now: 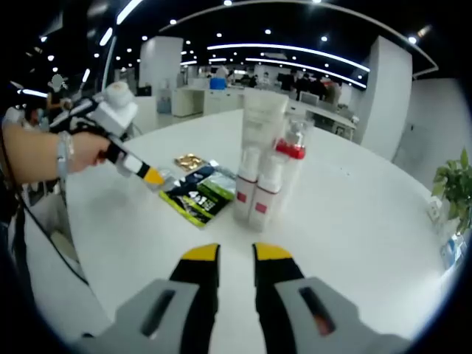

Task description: Arrange the skincare products in the storage area until every visible bottle or jar stands upright without overlapping.

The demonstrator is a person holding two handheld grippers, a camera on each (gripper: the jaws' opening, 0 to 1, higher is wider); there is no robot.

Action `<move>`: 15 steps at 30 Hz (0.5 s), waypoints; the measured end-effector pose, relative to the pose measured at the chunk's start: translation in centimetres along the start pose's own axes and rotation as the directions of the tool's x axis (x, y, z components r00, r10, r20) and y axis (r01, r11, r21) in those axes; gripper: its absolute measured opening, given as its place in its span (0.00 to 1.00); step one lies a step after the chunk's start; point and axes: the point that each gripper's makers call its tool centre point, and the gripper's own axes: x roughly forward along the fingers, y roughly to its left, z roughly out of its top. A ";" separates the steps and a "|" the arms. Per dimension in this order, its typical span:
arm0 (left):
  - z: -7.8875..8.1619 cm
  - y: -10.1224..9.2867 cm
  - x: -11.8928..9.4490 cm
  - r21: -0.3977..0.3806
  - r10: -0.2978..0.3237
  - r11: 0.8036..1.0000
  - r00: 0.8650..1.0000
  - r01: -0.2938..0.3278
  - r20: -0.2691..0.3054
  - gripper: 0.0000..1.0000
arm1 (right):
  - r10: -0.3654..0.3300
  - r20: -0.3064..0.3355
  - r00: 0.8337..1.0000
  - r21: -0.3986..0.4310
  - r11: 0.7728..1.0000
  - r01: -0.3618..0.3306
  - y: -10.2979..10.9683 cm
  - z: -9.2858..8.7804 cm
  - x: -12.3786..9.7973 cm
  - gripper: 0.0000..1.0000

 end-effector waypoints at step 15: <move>0.0 0.0 -0.2 0.015 0.014 1.000 1.000 -0.014 0.002 0.45 | -0.009 0.001 1.000 0.007 1.000 0.009 -0.7 -0.6 0.1 0.16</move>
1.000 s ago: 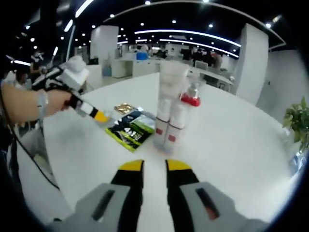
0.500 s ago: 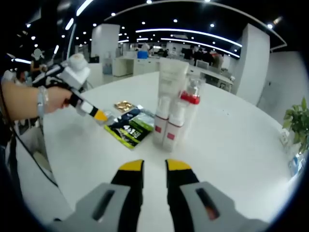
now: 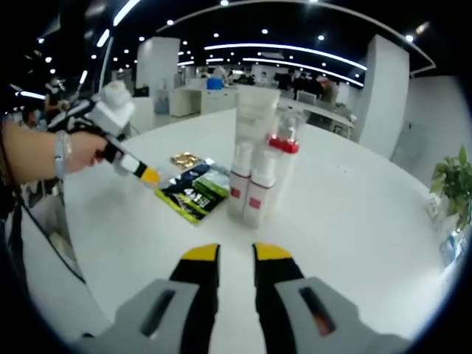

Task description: Arrange the skincare products in the storage area until every visible bottle or jar stands upright without overlapping.

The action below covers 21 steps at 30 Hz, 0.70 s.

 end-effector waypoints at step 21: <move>1.7 0.0 -1.8 -0.065 -0.081 0.994 0.994 0.085 0.072 0.50 | 0.022 0.003 1.000 0.012 1.000 -0.022 0.3 0.1 0.9 0.17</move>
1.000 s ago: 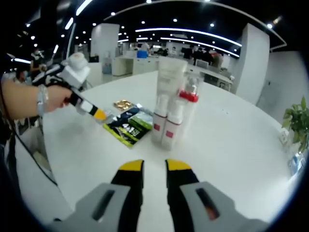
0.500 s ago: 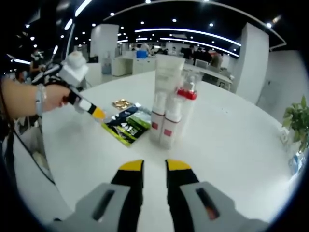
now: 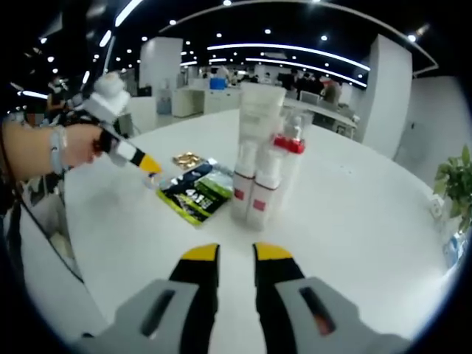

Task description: Arrange the skincare products in the storage area until every visible bottle or jar stands upright without overlapping.

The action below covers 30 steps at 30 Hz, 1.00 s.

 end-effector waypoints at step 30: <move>2.9 5.4 -14.5 0.116 -0.054 0.990 0.565 -0.075 0.823 0.82 | -0.054 0.576 0.816 0.162 0.986 -0.049 -7.8 2.1 -4.4 0.75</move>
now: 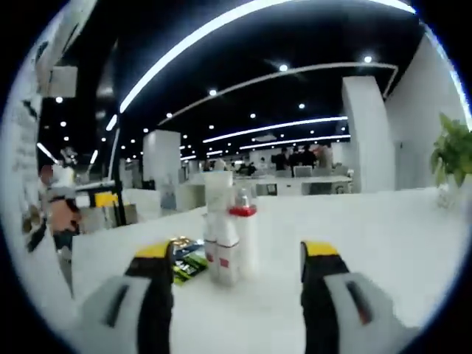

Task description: Arrange the skincare products in the storage area until every visible bottle or jar stands upright without overlapping.

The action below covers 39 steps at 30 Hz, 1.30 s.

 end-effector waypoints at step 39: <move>-8.1 4.1 -2.8 -0.062 0.166 0.983 0.980 -0.173 -0.106 0.92 | 0.013 -0.272 0.962 0.130 0.991 0.023 -2.3 -7.8 -2.3 0.80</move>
